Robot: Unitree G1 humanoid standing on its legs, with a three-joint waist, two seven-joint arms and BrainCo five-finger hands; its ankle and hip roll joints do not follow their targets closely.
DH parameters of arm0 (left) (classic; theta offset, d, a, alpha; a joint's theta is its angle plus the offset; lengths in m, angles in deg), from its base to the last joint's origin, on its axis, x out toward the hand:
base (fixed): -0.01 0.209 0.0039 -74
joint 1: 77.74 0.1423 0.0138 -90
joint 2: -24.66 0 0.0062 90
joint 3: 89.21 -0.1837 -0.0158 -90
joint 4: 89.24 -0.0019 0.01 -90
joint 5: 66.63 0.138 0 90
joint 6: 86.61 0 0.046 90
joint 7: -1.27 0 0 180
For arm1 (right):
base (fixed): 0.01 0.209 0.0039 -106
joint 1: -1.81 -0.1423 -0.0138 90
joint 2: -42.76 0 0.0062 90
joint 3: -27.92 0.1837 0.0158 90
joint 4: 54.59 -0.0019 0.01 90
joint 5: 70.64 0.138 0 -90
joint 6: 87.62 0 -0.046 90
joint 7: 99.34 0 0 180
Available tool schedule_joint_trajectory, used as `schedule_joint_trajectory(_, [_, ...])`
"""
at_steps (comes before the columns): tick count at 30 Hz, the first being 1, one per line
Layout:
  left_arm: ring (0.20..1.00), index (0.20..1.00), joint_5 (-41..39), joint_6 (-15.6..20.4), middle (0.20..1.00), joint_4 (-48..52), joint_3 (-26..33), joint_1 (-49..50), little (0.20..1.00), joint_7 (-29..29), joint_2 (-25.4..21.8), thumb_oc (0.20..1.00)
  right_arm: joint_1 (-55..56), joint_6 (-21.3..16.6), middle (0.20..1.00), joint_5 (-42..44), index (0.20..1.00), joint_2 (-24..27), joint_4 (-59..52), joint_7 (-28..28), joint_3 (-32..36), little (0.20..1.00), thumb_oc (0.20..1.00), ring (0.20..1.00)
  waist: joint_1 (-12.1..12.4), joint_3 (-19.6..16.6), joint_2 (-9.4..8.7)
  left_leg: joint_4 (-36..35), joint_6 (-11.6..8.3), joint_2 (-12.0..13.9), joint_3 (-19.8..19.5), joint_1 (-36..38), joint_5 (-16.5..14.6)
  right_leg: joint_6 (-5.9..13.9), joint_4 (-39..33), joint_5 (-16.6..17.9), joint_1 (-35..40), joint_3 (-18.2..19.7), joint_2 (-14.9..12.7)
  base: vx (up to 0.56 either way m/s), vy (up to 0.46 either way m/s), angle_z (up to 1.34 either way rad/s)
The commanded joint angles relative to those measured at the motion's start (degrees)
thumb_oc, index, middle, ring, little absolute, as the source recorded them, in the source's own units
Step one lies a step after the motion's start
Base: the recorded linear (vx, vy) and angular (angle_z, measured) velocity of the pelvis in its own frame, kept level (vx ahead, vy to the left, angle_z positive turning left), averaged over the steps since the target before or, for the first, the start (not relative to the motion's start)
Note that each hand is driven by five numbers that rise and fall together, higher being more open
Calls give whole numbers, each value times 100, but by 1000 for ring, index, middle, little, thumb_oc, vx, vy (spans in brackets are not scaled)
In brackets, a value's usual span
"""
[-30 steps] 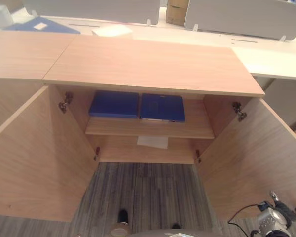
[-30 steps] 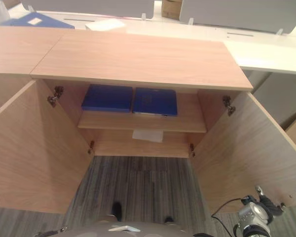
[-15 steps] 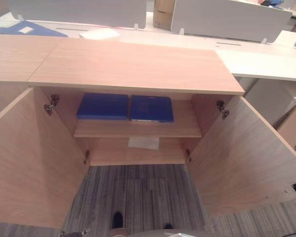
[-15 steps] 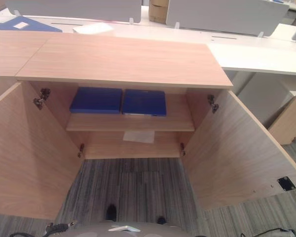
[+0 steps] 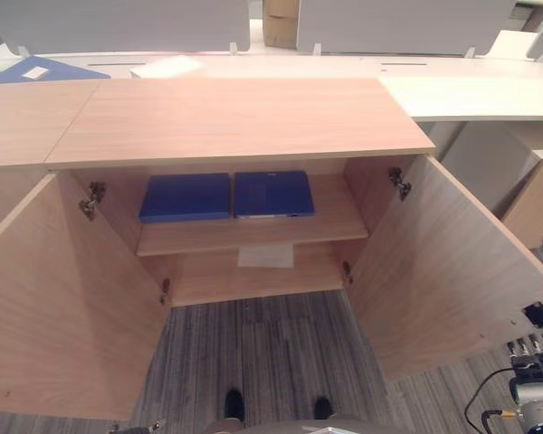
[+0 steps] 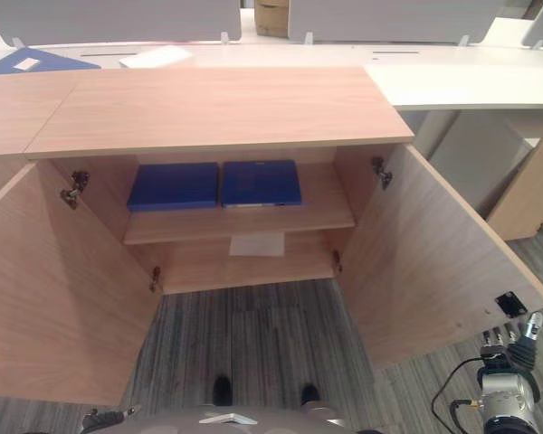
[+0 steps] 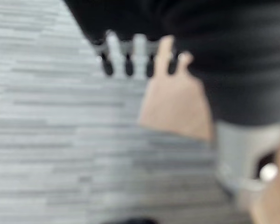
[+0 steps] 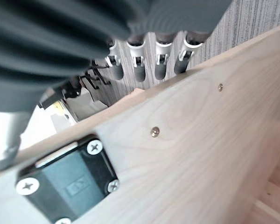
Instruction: Put the empty folder in the office cabinet
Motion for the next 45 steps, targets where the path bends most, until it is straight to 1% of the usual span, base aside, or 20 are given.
schedule_joint_trajectory(1, [1000, 1000, 193, 138, 1000, -15, -109, -218, 1000, -60, -216, 1000, -1600, 1850, 1000, -749, 1000, -252, -1157, -2287, -1017, 1000, 1000, 1000, 506, -15, -11, 8, 201, -478, 31, 539, -1097, 9, 5, 79, -167, -57, 241, -5, 12, -18])
schedule_joint_trajectory(3, [1000, 1000, 200, 129, 1000, -9, -117, -205, 1000, -52, -217, 1000, -1387, 2381, 1000, -1117, 1000, -577, -1576, -2712, -1493, 1000, 1000, 1000, 509, -15, -19, 8, 208, -478, 29, 542, -1080, 5, 5, 84, -165, -69, 234, -5, 7, -12])
schedule_joint_trajectory(4, [1000, 1000, 200, 129, 1000, -9, -117, -205, 1000, -52, -217, 1000, -1387, 2381, 1000, -1117, 1000, -577, -1576, -2712, -1493, 1000, 1000, 1000, 509, -15, -19, 8, 208, -478, 29, 542, -1080, 5, 5, 84, -165, -69, 234, -7, 4, -10])
schedule_joint_trajectory(6, [1000, 1000, 235, 94, 1000, 15, -125, -170, 1000, -59, -197, 1000, -962, 3317, 1000, -1560, 1000, -1080, -2132, -3362, -2188, 1000, 1000, 1000, 508, -17, -35, 8, 226, -476, 33, 547, -1057, -3, 5, 78, -150, -93, 223, -7, 1, -29])
schedule_joint_trajectory(7, [1000, 1000, 235, 94, 1000, 15, -125, -170, 1000, -59, -197, 1000, -962, 3317, 1000, -1560, 1000, -1080, -2132, -3362, -2188, 1000, 1000, 1000, 508, -17, -35, 8, 226, -476, 33, 547, -1057, -3, 5, 78, -150, -93, 223, -11, -4, -38])
schedule_joint_trajectory(8, [1000, 1000, 250, 72, 1000, 55, -126, -157, 1000, -77, -176, 1000, -674, 3761, 1000, -2071, 1000, -1327, -2369, -3794, -2640, 1000, 1000, 1000, 507, -9, -39, 8, 238, -479, 26, 539, -1043, -1, 5, 75, -153, -108, 216, -11, -4, -7])
schedule_joint_trajectory(11, [1000, 1000, 229, 57, 1000, 19, -152, -197, 1000, -100, -141, 1000, -148, 4251, 1000, -2841, 1000, -1578, -2649, -4684, -3460, 1000, 1000, 1000, 479, -11, -51, 8, 242, -472, 18, 529, -1023, 6, 5, 78, -159, -124, 212, -7, -5, 61])
schedule_joint_trajectory(14, [1000, 1000, 120, 45, 1000, -14, -226, -249, 1000, -127, -134, 1000, 173, 4296, 1000, -2955, 1000, -1574, -2824, -4807, -4048, 1000, 1000, 1000, 459, -25, -55, 8, 229, -463, 8, 511, -1016, 15, 5, 72, -175, -143, 213, -4, -3, 86])
schedule_joint_trajectory(17, [1000, 1000, 37, 29, 1000, -34, -269, -297, 1000, -119, -141, 1000, 296, 4244, 1000, -2712, 1000, -1570, -2797, -4296, -4233, 1000, 1000, 1000, 425, -37, -51, 8, 221, -459, 6, 502, -1012, 18, 5, 64, -184, -151, 212, -5, 13, 35])
schedule_joint_trajectory(20, [1000, 1000, -101, 30, 1000, -67, -289, -356, 1000, -138, -86, 1000, 429, 3905, 1000, -2631, 1000, -1665, -2055, -3482, -4121, 1000, 1000, 1000, 362, -80, -35, 8, 226, -451, 29, 483, -1005, 7, 5, 48, -195, -143, 210, -1, 16, 4])
schedule_joint_trajectory(21, [1000, 1000, -101, 30, 1000, -67, -289, -356, 1000, -138, -86, 1000, 429, 3905, 1000, -2631, 1000, -1665, -2055, -3482, -4121, 1000, 1000, 1000, 362, -80, -35, 8, 226, -451, 29, 483, -1005, 7, 5, 48, -195, -143, 210, 0, 15, -13])
schedule_joint_trajectory(22, [1000, 1000, -139, 39, 1000, -93, -262, -384, 1000, -181, -33, 1000, 402, 3563, 1000, -2715, 1000, -1723, -1416, -3041, -3848, 1000, 1000, 1000, 341, -89, -43, 8, 231, -443, 51, 479, -1004, -2, 5, 45, -194, -138, 209, 0, 4, -10])
schedule_joint_trajectory(25, [1000, 1000, -164, 47, 1000, -110, -241, -410, 1000, -215, 8, 1000, 346, 3262, 1000, -2831, 1000, -1734, -943, -2630, -3648, 1000, 1000, 1000, 337, -81, -51, 8, 235, -437, 66, 477, -1003, -14, 5, 44, -191, -138, 210, -6, 0, -19])
schedule_joint_trajectory(26, [1000, 1000, -261, 67, 1000, -158, -228, -469, 1000, -258, 66, 1000, 198, 2792, 1000, -2921, 1000, -1680, 27, -2016, -3290, 1000, 1000, 1000, 367, -68, -63, 8, 242, -430, 70, 474, -1010, -33, 5, 41, -175, -157, 207, 0, 0, 0])
schedule_joint_trajectory(27, [1000, 1000, -261, 67, 1000, -158, -228, -469, 1000, -258, 66, 1000, 198, 2792, 1000, -2921, 1000, -1680, 27, -2016, -3290, 1000, 1000, 1000, 367, -68, -63, 8, 242, -430, 70, 474, -1010, -33, 5, 41, -175, -157, 207, -17, -20, -6])
schedule_joint_trajectory(28, [1000, 1000, -357, 67, 1000, -178, -209, -507, 1000, -288, 98, 1000, 14, 2520, 1000, -2952, 1000, -1572, 851, -1824, -2950, 1000, 1000, 1000, 430, -44, -68, 8, 247, -435, 41, 470, -1020, -49, 5, 37, -157, -186, 209, -8, -13, -9])
schedule_joint_trajectory(32, [1000, 1000, -723, 23, 1000, -285, 14, -458, 1000, -351, 62, 1000, -154, 2619, 1000, -2912, 1000, -1380, 1734, -1546, -2342, 1000, 1000, 1000, 561, -1, -78, 8, 263, -447, -68, 484, -1037, -70, 5, 19, -87, -302, 202, 2, -43, 19])
schedule_joint_trajectory(36, [1000, 1000, -907, 34, 1000, -459, 248, -423, 1000, -331, 1, 1000, -114, 2740, 1000, -2966, 1000, -1350, 1903, -1450, -2191, 1000, 1000, 1000, 566, 3, -70, 8, 268, -446, -87, 493, -1045, -76, 5, 0, -54, -341, 191, 14, -23, 28])
schedule_joint_trajectory(39, [1000, 1000, -1324, 185, 1000, -881, 926, -369, 1000, -466, -308, 1000, -1, 2951, 1000, -3167, 1000, -1220, 2195, -1575, -1901, 1000, 1000, 1000, 521, 50, 8, 8, 279, -411, -117, 542, -1060, -116, 66, -92, 40, -418, 143, 40, -29, 3])
schedule_joint_trajectory(45, [1000, 1000, -1563, 364, 1000, -1328, 1575, -221, 1000, -433, -739, 1000, 35, 3063, 1000, -3278, 1000, -1074, 2277, -1742, -1728, 1000, 1000, 1000, 412, 66, 148, 8, 231, -354, -170, 578, -1057, -183, 83, -192, 53, -282, 186, 19, 32, 7])
